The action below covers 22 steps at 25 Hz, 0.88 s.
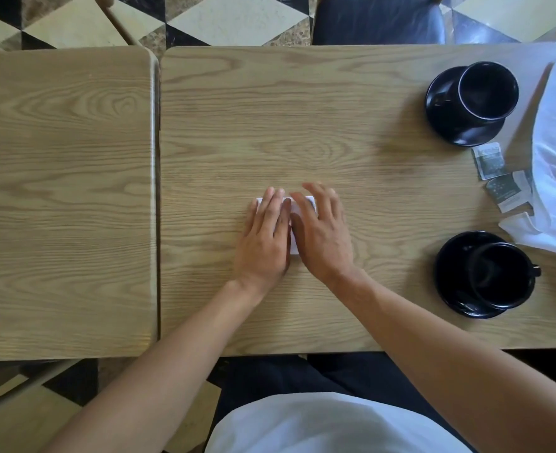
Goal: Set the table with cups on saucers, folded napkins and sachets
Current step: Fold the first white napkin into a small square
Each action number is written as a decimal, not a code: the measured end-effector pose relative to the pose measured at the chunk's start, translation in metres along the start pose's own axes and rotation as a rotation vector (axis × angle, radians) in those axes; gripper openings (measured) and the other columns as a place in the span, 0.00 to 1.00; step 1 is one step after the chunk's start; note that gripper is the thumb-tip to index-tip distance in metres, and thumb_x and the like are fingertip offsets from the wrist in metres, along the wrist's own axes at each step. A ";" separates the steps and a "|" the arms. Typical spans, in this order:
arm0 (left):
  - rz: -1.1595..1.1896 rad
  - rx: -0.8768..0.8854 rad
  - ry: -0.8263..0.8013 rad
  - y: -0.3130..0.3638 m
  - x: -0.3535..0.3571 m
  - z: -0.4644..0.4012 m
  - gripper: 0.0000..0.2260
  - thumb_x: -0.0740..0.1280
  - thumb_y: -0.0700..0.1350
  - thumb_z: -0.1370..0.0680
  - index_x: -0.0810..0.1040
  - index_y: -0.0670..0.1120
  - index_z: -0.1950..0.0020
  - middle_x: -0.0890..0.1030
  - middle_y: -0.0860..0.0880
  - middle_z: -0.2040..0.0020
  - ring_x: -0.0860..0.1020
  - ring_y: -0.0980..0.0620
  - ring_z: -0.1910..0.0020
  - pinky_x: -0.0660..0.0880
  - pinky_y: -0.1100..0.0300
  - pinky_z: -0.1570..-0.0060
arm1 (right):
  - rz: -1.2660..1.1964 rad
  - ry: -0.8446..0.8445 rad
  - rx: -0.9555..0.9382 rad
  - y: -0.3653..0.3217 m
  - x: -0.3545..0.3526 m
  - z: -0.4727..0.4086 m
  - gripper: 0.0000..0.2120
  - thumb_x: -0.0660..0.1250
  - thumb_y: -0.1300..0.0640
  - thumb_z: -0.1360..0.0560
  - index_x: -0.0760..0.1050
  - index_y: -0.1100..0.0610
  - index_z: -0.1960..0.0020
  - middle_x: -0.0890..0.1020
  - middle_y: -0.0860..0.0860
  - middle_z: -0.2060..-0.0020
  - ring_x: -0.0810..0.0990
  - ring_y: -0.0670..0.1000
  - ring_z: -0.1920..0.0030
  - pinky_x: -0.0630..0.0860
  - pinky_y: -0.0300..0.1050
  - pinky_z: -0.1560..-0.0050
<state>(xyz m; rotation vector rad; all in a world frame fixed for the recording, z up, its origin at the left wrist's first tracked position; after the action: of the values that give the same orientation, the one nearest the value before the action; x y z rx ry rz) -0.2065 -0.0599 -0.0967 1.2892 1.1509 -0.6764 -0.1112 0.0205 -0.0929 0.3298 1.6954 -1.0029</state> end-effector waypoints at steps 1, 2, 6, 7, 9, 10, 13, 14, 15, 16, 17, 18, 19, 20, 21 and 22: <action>-0.003 0.009 -0.038 -0.001 0.006 0.003 0.20 0.61 0.35 0.17 0.68 0.32 0.26 0.68 0.35 0.24 0.63 0.38 0.22 0.61 0.41 0.24 | 0.003 -0.056 -0.052 -0.002 0.008 0.005 0.20 0.63 0.57 0.16 0.70 0.61 0.26 0.69 0.60 0.24 0.63 0.61 0.22 0.60 0.57 0.22; -0.013 -0.005 -0.072 -0.003 0.012 0.005 0.21 0.61 0.34 0.17 0.66 0.32 0.25 0.66 0.35 0.23 0.62 0.38 0.22 0.61 0.40 0.24 | 0.007 -0.121 -0.076 -0.002 0.015 0.008 0.22 0.62 0.59 0.16 0.67 0.62 0.23 0.65 0.60 0.22 0.59 0.60 0.20 0.58 0.58 0.21; -0.036 -0.001 -0.119 -0.017 0.027 0.010 0.22 0.60 0.36 0.17 0.62 0.31 0.23 0.62 0.34 0.22 0.59 0.37 0.21 0.60 0.40 0.24 | 0.058 -0.216 -0.103 0.014 0.032 0.014 0.25 0.55 0.57 0.14 0.56 0.64 0.20 0.56 0.61 0.19 0.52 0.58 0.18 0.54 0.58 0.20; -0.045 0.002 -0.112 -0.019 0.030 0.010 0.22 0.57 0.38 0.15 0.61 0.32 0.23 0.61 0.35 0.21 0.58 0.38 0.21 0.59 0.40 0.23 | 0.075 -0.212 -0.117 0.017 0.035 0.014 0.26 0.53 0.56 0.14 0.56 0.64 0.19 0.56 0.61 0.19 0.52 0.58 0.18 0.53 0.57 0.19; -0.040 -0.001 -0.113 -0.022 0.036 0.013 0.23 0.50 0.45 0.13 0.59 0.35 0.21 0.58 0.37 0.20 0.56 0.41 0.20 0.57 0.41 0.22 | 0.102 -0.216 -0.142 0.024 0.041 0.015 0.26 0.49 0.53 0.14 0.54 0.63 0.19 0.54 0.60 0.19 0.51 0.58 0.18 0.50 0.55 0.19; -0.060 -0.004 -0.116 -0.024 0.038 0.014 0.24 0.47 0.47 0.13 0.58 0.36 0.20 0.57 0.38 0.19 0.55 0.42 0.19 0.56 0.41 0.22 | 0.113 -0.219 -0.148 0.024 0.044 0.017 0.27 0.48 0.52 0.14 0.52 0.63 0.18 0.53 0.60 0.18 0.50 0.57 0.18 0.48 0.54 0.18; -0.082 -0.049 -0.144 -0.026 0.040 0.011 0.25 0.45 0.49 0.13 0.55 0.38 0.19 0.55 0.41 0.18 0.52 0.45 0.18 0.54 0.42 0.21 | 0.130 -0.249 -0.142 0.023 0.046 0.013 0.27 0.51 0.54 0.14 0.50 0.63 0.18 0.51 0.59 0.18 0.47 0.57 0.18 0.49 0.55 0.19; -0.087 -0.057 -0.160 -0.025 0.039 0.013 0.25 0.45 0.49 0.13 0.55 0.39 0.19 0.54 0.41 0.18 0.51 0.45 0.18 0.54 0.43 0.21 | 0.128 -0.266 -0.140 0.022 0.042 0.014 0.27 0.53 0.55 0.14 0.50 0.63 0.18 0.51 0.59 0.18 0.47 0.58 0.18 0.50 0.57 0.19; -0.093 -0.056 -0.172 -0.023 0.035 0.013 0.25 0.47 0.49 0.13 0.55 0.39 0.19 0.54 0.41 0.18 0.51 0.45 0.18 0.54 0.43 0.21 | 0.121 -0.273 -0.140 0.021 0.038 0.014 0.27 0.54 0.56 0.14 0.52 0.63 0.18 0.51 0.59 0.18 0.48 0.58 0.18 0.51 0.58 0.19; -0.078 -0.049 -0.186 -0.021 0.031 0.010 0.25 0.50 0.48 0.14 0.55 0.39 0.19 0.54 0.41 0.18 0.51 0.45 0.18 0.54 0.42 0.21 | 0.097 -0.281 -0.139 0.017 0.034 0.012 0.27 0.56 0.56 0.14 0.53 0.63 0.19 0.52 0.59 0.18 0.48 0.59 0.18 0.52 0.58 0.19; -0.038 -0.044 -0.198 -0.019 0.027 0.007 0.25 0.54 0.47 0.14 0.55 0.38 0.19 0.54 0.40 0.18 0.51 0.44 0.18 0.53 0.42 0.21 | 0.051 -0.285 -0.120 0.014 0.029 0.010 0.27 0.57 0.57 0.15 0.55 0.63 0.19 0.53 0.60 0.18 0.49 0.59 0.18 0.53 0.59 0.20; 0.009 -0.052 -0.202 -0.017 0.021 0.005 0.26 0.57 0.45 0.15 0.55 0.38 0.19 0.53 0.39 0.18 0.51 0.42 0.18 0.53 0.42 0.21 | -0.006 -0.263 -0.077 0.011 0.022 0.009 0.26 0.59 0.58 0.16 0.58 0.63 0.20 0.56 0.61 0.19 0.52 0.61 0.19 0.55 0.59 0.20; 0.065 -0.097 -0.186 -0.016 0.015 0.006 0.27 0.59 0.44 0.16 0.56 0.38 0.19 0.54 0.38 0.18 0.52 0.40 0.19 0.53 0.43 0.21 | -0.058 -0.205 0.001 0.009 0.015 0.009 0.25 0.62 0.59 0.17 0.63 0.63 0.22 0.61 0.62 0.21 0.59 0.62 0.20 0.59 0.57 0.22; 0.115 -0.189 -0.138 -0.017 0.007 0.006 0.27 0.61 0.43 0.17 0.58 0.38 0.20 0.56 0.36 0.19 0.55 0.39 0.20 0.55 0.43 0.22 | -0.090 -0.120 0.101 0.007 0.008 0.010 0.24 0.64 0.59 0.19 0.67 0.62 0.24 0.67 0.62 0.24 0.66 0.63 0.25 0.64 0.55 0.25; 0.175 -0.338 -0.073 -0.021 -0.001 0.008 0.26 0.61 0.43 0.17 0.60 0.39 0.21 0.59 0.36 0.21 0.59 0.39 0.22 0.58 0.44 0.24 | -0.110 -0.053 0.211 0.005 0.003 0.012 0.23 0.65 0.59 0.21 0.70 0.61 0.27 0.71 0.61 0.30 0.71 0.61 0.31 0.68 0.54 0.30; 0.254 -0.517 -0.024 -0.026 -0.006 0.012 0.25 0.61 0.44 0.17 0.62 0.39 0.22 0.63 0.37 0.23 0.62 0.41 0.25 0.61 0.44 0.26 | -0.127 -0.028 0.315 0.004 0.000 0.014 0.23 0.66 0.58 0.22 0.71 0.60 0.28 0.74 0.58 0.35 0.73 0.60 0.36 0.70 0.53 0.34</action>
<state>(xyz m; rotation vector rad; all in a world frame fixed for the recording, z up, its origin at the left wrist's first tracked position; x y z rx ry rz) -0.2287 -0.0777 -0.1018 0.9558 1.0311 -0.1844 -0.0999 0.0124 -0.0952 0.4144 1.5468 -1.3670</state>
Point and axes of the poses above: each hand's wrist, its own z-axis away from the middle knuckle, its own x-axis out of the palm, y = z × x, the point moved 4 cm from there along -z, towards the middle knuckle
